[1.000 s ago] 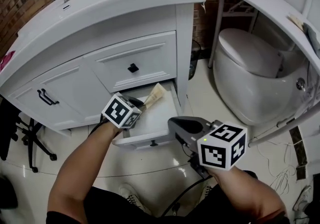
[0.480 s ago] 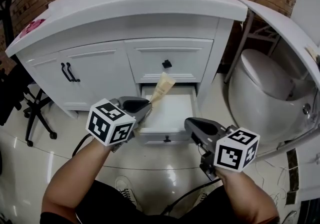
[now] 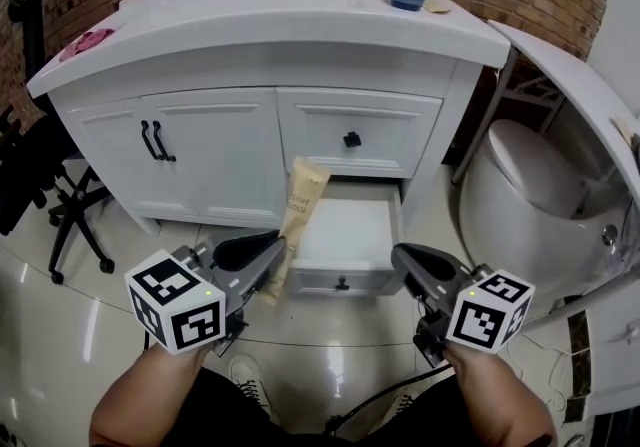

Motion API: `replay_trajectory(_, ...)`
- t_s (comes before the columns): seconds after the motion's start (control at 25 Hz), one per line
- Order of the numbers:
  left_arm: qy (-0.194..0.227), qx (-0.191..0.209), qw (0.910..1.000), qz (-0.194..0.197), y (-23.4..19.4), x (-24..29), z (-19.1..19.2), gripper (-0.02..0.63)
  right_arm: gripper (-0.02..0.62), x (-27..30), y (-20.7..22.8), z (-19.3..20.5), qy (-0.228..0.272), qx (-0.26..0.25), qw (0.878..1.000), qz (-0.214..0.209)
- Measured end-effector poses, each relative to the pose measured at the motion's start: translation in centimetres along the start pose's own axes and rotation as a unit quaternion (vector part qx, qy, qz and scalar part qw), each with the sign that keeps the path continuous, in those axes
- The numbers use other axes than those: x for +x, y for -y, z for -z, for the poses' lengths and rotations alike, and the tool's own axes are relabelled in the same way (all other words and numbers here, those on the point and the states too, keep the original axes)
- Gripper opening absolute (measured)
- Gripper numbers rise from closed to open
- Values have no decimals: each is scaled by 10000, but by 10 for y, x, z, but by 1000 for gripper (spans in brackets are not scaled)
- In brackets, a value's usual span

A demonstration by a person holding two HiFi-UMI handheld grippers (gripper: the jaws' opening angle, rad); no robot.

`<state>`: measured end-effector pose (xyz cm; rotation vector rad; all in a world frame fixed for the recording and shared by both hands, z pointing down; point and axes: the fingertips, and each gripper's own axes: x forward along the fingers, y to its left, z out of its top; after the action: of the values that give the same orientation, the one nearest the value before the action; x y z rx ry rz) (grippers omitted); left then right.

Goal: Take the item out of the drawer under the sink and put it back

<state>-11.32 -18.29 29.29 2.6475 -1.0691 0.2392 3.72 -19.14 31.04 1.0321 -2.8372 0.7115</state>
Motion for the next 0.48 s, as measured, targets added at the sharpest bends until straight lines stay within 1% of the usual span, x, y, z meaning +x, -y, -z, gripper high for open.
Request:
replay_trajectory(0.16, 117, -240, 9996, 132, 15, -4, 10, 32, 3, 1, -6, 7, -116, -97, 9999, -25)
replay_trajectory(0.32, 5, -218, 9993, 303, 26, 0, 23, 32, 3, 2, -7, 13, -219, -170, 9996, 10)
replay_trajectory(0.48, -52, -305, 9989, 345, 22, 4, 28, 32, 3, 0, -3, 14, -230, -169, 9996, 74)
